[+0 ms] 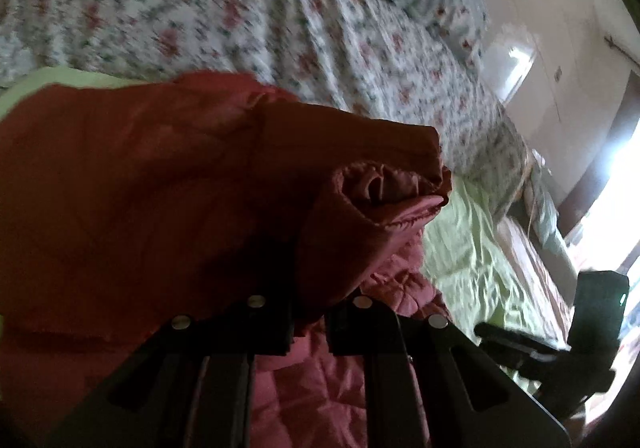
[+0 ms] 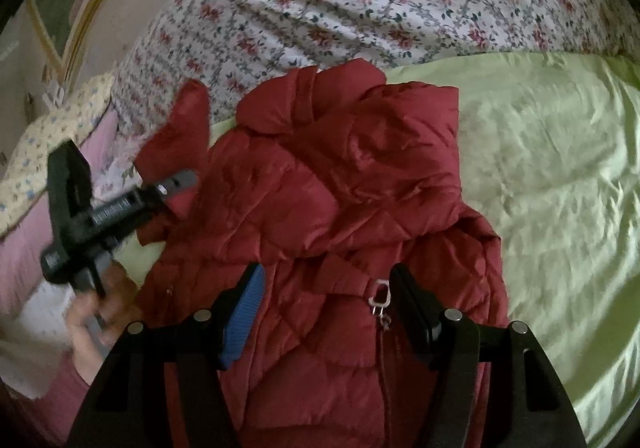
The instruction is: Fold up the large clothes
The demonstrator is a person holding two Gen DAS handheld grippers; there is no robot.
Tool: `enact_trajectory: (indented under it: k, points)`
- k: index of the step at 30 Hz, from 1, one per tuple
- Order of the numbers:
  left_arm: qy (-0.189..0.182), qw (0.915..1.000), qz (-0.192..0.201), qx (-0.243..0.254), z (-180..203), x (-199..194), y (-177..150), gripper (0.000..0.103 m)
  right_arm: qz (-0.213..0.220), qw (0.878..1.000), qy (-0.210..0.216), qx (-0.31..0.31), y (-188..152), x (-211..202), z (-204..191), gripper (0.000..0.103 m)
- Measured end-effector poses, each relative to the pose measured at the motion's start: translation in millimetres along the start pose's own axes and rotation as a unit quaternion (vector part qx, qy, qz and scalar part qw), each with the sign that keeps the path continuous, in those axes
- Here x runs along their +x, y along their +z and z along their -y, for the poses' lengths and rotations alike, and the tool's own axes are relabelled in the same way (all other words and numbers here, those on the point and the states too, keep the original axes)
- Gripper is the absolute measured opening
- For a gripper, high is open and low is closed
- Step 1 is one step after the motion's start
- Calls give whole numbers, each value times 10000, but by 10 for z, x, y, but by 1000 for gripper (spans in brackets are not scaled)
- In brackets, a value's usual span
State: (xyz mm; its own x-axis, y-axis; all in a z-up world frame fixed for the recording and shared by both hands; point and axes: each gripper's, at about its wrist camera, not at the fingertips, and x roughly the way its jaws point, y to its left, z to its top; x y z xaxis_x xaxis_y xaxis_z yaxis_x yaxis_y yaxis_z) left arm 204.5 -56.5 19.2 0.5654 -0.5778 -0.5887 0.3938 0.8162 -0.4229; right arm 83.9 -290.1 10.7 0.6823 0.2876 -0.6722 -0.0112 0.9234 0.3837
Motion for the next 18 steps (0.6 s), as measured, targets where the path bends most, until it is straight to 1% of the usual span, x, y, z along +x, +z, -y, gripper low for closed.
enact_trajectory:
  k: [5, 9, 12, 14, 16, 18]
  points:
    - [-138, 9989, -385, 235, 236, 353, -194, 9, 74, 9991, 61, 405, 122, 41, 226, 68]
    - [-79, 9973, -582, 435, 394, 510, -344, 9, 144, 9967, 254, 760, 251, 100, 364, 68]
    - [35, 9966, -608, 557, 466, 550, -390, 9, 176, 9945, 466, 926, 369, 186, 393, 68]
    - [43, 9966, -599, 563, 456, 564, -389, 9, 161, 9920, 664, 1064, 452, 283, 404, 68]
    - [35, 9967, -596, 548, 439, 578, -380, 9, 97, 9893, 840, 1189, 508, 411, 422, 68]
    - [100, 9961, -618, 615, 453, 608, -386, 9, -10, 9865, 919, 1355, 541, 575, 449, 68]
